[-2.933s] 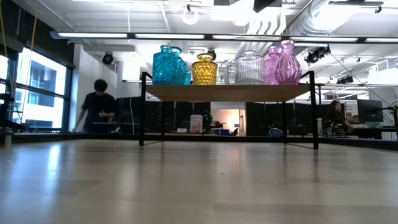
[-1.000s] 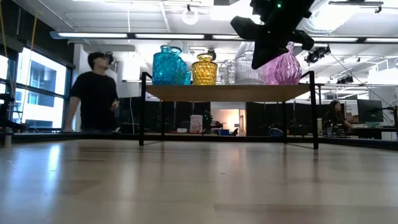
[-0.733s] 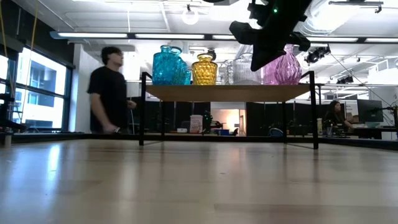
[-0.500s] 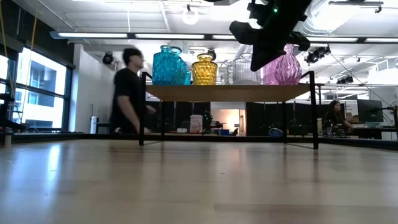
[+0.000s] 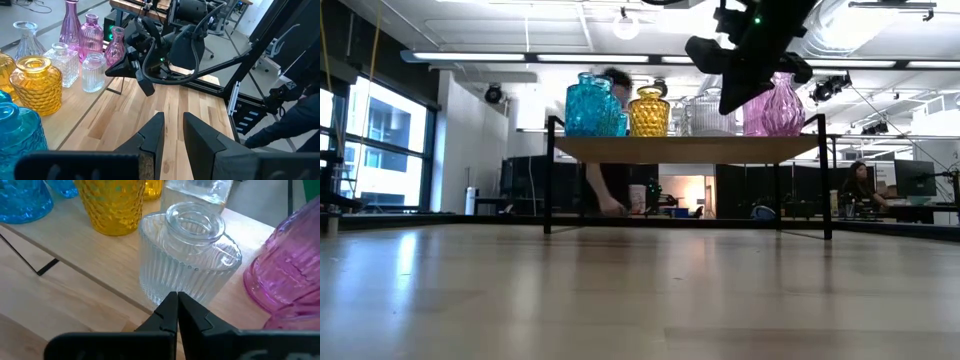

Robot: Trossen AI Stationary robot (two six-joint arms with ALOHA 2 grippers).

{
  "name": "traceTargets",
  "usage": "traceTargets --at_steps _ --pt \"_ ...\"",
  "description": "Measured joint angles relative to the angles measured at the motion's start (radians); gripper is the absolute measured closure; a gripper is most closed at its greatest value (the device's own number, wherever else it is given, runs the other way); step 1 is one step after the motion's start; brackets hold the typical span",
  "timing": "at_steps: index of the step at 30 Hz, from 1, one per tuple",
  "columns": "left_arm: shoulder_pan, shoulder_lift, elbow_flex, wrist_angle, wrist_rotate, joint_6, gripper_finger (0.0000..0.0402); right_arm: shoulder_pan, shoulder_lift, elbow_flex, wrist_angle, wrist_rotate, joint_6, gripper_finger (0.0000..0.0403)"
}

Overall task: Sort vases onto shelf
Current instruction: Adjust the transparent vase on the shelf, then put the yellow transparent vase on the shelf aligned with the other yellow vases

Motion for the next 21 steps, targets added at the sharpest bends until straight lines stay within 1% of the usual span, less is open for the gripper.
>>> traceTargets --at_steps 3,6,10,13,15,17,21 --pt "0.000 0.000 0.000 0.000 0.000 -0.001 0.0339 0.000 0.000 0.000 0.018 -0.009 -0.002 0.0403" --pt "0.000 0.000 0.000 -0.001 0.011 0.000 0.0339 0.011 0.000 0.010 0.029 -0.071 0.002 0.0403" --pt "0.000 -0.005 0.000 -0.006 0.054 0.005 0.0339 0.057 0.000 0.084 0.033 -0.164 -0.053 0.0403" --pt "0.000 -0.005 0.001 -0.009 0.092 0.014 0.0339 0.092 0.000 0.176 0.030 -0.249 -0.148 0.0403" --pt "0.000 -0.005 0.001 -0.009 0.143 0.024 0.0339 0.106 0.000 0.247 0.031 -0.328 -0.205 0.0403" --pt "0.000 -0.005 0.001 -0.010 0.226 0.040 0.0339 0.114 0.000 0.316 0.027 -0.396 -0.243 0.0403" --pt "-0.014 0.000 0.002 -0.086 0.424 0.104 0.0339 0.133 -0.001 0.447 0.010 -0.424 -0.296 0.0403"
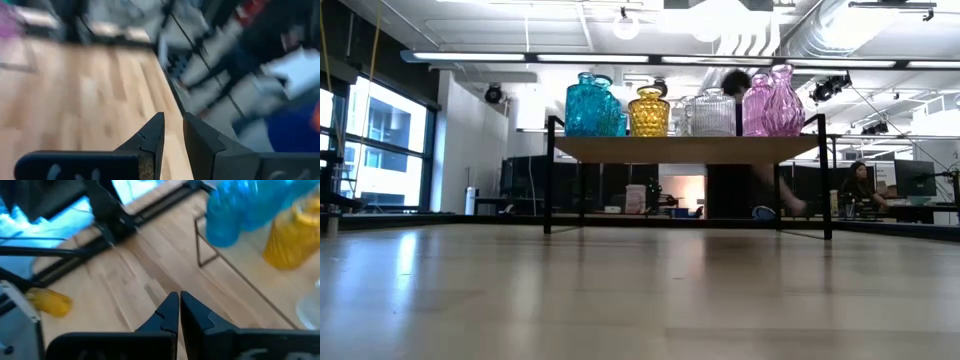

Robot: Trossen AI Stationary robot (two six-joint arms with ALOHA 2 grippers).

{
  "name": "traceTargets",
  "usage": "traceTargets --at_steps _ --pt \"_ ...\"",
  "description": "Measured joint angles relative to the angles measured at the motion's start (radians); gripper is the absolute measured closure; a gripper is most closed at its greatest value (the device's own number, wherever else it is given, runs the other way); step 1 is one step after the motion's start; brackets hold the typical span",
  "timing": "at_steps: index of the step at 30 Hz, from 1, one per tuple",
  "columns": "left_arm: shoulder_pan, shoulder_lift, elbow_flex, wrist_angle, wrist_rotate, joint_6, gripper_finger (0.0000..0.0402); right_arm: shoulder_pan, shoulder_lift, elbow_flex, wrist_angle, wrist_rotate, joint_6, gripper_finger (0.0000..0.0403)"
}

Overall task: Sort vases onto shelf
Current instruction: Put the yellow transparent vase on the shelf aligned with the other yellow vases

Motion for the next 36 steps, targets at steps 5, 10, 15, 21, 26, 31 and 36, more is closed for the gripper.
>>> traceTargets --at_steps 5,10,15,21,26,31,36 --pt "-0.091 0.000 0.000 -0.197 0.047 0.058 0.0339 0.028 0.000 0.105 -0.052 0.020 -0.031 0.0403" --pt "-0.235 0.014 0.000 -0.262 0.016 -0.016 0.0339 0.057 0.000 0.133 -0.158 0.032 0.014 0.0403" --pt "-0.375 0.063 0.000 -0.273 -0.071 -0.127 0.0339 0.088 0.000 0.131 -0.218 0.023 0.018 0.0403" --pt "-0.520 0.188 0.000 -0.335 -0.106 -0.303 0.0339 0.118 0.000 0.131 -0.255 0.009 -0.041 0.0403" --pt "-0.616 0.304 -0.001 -0.422 -0.065 -0.445 0.0338 0.153 0.000 0.131 -0.298 -0.002 -0.063 0.0403" --pt "-0.659 0.364 -0.002 -0.418 -0.040 -0.566 0.0318 0.182 0.000 0.130 -0.342 -0.001 -0.057 0.0403" --pt "-0.676 0.371 -0.002 -0.390 -0.039 -0.640 0.0256 0.199 0.000 0.130 -0.342 0.000 -0.047 0.0403"
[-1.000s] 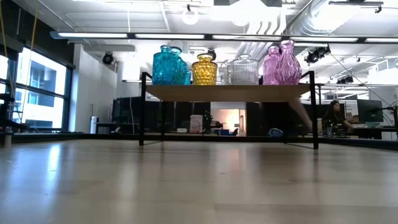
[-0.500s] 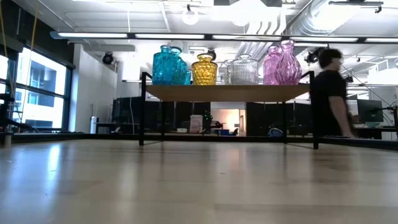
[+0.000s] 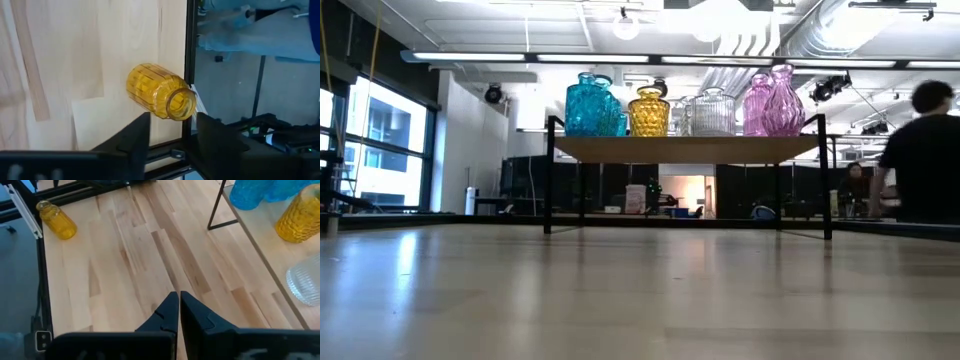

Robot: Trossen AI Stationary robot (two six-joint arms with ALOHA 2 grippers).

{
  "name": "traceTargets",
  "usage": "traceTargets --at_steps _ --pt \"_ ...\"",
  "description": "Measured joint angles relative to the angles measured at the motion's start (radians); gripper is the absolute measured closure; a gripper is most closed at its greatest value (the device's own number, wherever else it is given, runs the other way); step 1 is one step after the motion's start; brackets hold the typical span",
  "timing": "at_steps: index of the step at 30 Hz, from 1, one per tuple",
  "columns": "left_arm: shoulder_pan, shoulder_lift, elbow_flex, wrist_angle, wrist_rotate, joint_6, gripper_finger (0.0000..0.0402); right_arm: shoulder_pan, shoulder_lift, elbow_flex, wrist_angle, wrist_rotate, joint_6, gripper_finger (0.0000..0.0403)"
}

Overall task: Sort vases onto shelf
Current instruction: Put the yellow transparent vase on the shelf aligned with the other yellow vases

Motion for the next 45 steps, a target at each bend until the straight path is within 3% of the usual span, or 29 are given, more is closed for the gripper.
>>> traceTargets --at_steps 5,9,14,22,45 --pt "-0.017 0.001 0.000 -0.002 -0.004 -0.018 0.0181 0.006 0.000 0.000 0.000 0.000 0.014 0.0403" --pt "-0.036 0.018 0.000 -0.002 -0.044 -0.033 0.0157 0.006 0.000 0.000 0.000 0.001 0.031 0.0403" --pt "-0.055 0.065 0.000 0.001 -0.094 -0.033 0.0164 0.006 0.001 0.000 0.001 0.001 0.035 0.0403" --pt "-0.100 0.150 0.000 0.003 -0.088 -0.016 0.0188 0.006 0.001 0.000 0.004 0.001 0.035 0.0402" --pt "-0.119 0.232 0.000 0.068 -0.089 -0.016 0.0214 0.040 0.001 -0.001 0.005 0.027 0.035 0.0402"
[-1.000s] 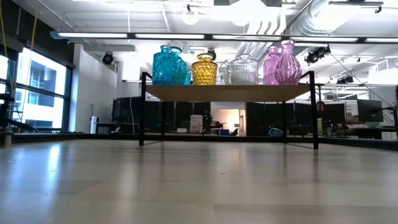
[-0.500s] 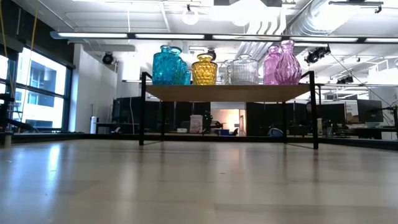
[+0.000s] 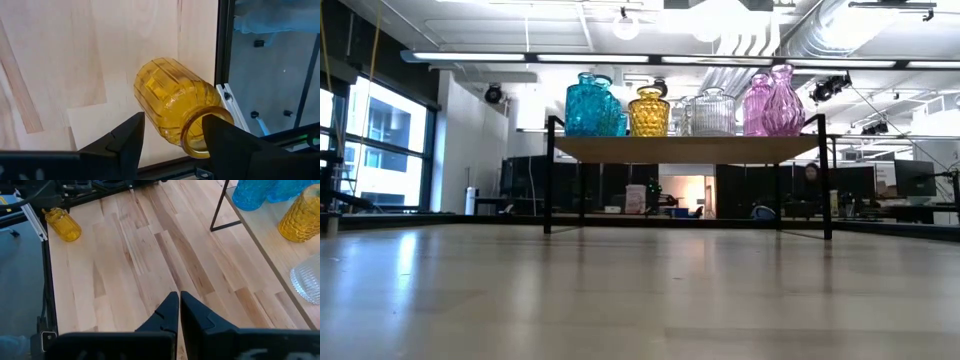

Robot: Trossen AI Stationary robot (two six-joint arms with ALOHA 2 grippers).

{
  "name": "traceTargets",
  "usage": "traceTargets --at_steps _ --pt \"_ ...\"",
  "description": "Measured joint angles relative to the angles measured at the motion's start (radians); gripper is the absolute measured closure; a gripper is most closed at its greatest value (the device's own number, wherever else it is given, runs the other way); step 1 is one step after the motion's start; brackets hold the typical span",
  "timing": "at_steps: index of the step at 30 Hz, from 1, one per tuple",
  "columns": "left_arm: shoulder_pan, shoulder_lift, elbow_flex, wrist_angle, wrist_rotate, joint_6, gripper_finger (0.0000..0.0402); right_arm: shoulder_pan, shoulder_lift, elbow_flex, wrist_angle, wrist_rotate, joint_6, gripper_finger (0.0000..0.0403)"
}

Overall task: Sort vases onto shelf
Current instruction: Put the yellow transparent vase on the shelf aligned with the other yellow vases

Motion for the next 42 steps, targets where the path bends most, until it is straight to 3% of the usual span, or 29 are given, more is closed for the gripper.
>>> traceTargets --at_steps 9,22,33,42 --pt "-0.001 0.037 0.000 0.004 -0.001 0.002 0.0238 0.011 0.000 0.000 0.000 0.004 0.010 0.0402" --pt "0.009 0.043 0.000 -0.008 0.037 0.026 0.0365 0.012 -0.022 0.000 -0.025 0.011 0.009 0.0402" --pt "0.136 0.031 0.004 -0.033 0.062 0.082 0.0357 0.030 -0.105 0.000 -0.171 0.052 0.114 0.0402" --pt "0.299 0.030 0.096 -0.115 0.025 0.226 0.0360 0.050 -0.143 0.000 -0.240 0.085 0.113 0.0402"
